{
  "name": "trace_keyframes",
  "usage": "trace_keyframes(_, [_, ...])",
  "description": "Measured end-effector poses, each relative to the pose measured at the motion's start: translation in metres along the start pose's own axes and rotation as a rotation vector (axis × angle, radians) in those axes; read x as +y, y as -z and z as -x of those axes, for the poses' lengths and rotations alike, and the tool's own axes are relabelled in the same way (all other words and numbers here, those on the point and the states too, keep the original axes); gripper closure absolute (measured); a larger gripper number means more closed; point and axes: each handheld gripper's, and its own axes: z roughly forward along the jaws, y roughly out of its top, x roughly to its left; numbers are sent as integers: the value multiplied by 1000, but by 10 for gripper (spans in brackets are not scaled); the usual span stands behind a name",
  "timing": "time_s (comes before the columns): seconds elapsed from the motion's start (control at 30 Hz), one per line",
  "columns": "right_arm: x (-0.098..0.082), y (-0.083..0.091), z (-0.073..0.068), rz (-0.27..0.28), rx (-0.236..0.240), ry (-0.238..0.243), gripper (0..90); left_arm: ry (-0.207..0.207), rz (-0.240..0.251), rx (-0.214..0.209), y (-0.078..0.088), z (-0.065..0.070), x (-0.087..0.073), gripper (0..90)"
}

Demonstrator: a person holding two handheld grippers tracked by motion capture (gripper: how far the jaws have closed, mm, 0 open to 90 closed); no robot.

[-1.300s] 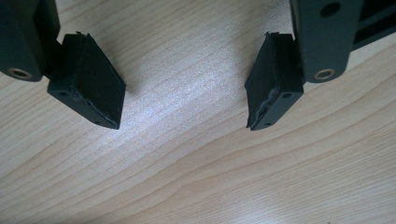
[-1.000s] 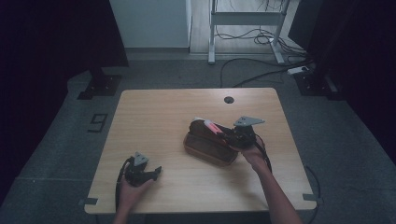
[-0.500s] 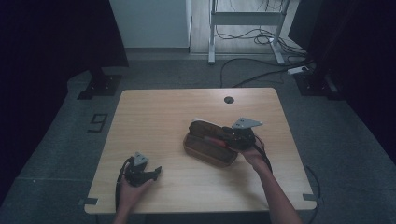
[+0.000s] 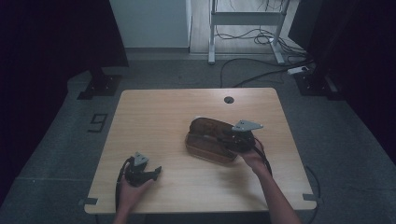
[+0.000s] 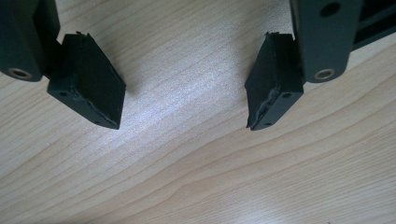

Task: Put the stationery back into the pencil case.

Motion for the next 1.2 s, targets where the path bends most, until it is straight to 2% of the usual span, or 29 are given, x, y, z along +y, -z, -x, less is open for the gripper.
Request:
trace_keyframes(0.33, [-2, 3, -9, 8, 27, -14, 532, -1, -1, -1, 0, 0, 0, 280])
trace_keyframes(0.47, [-4, 5, -13, 29, 28, -21, 509, -2, -1, -1, 0, 0, 0, 280])
trace_keyframes(0.63, [-7, 8, -15, 25, 25, -33, 489, -2, 0, 0, 0, 0, 0, 280])
trace_keyframes(0.83, [-19, 16, -15, 30, 17, -76, 464, -3, -1, 0, 0, 0, 0, 280])
trace_keyframes(1.0, [-26, 23, -14, 32, 3, -91, 446, -2, 0, 0, 0, 0, 0, 280])
trace_keyframes(1.2, [-43, 40, -11, 32, -19, -125, 432, -2, 0, 0, 0, 0, 0, 280])
